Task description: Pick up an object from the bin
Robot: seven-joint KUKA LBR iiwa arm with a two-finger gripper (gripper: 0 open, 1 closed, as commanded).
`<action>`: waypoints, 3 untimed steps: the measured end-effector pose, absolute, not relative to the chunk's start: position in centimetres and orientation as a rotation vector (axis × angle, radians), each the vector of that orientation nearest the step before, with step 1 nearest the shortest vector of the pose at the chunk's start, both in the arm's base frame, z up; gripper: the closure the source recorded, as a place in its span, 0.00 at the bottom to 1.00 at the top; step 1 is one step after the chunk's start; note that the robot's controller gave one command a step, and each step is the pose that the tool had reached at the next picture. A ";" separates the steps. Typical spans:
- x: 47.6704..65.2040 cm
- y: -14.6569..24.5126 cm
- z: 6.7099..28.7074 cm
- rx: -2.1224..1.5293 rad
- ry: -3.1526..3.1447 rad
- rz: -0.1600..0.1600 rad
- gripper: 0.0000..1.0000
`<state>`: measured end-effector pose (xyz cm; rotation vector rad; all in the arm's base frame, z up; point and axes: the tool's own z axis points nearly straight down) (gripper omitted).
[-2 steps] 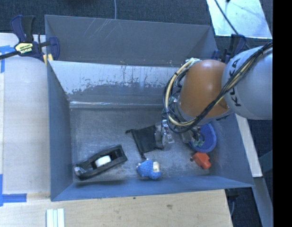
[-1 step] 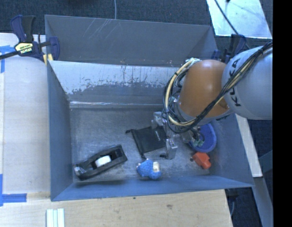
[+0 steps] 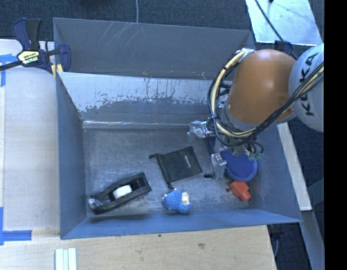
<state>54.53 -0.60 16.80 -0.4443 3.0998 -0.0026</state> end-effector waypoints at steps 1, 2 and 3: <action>55.6 3.2 7.0 -0.610 3.085 0.003 0.00; 55.8 3.0 7.5 -0.603 3.080 0.000 1.00; 56.8 3.3 18.7 -0.599 3.071 -0.003 1.00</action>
Offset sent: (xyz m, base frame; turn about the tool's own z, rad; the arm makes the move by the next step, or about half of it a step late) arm 0.0116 0.0363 -0.0940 -0.1047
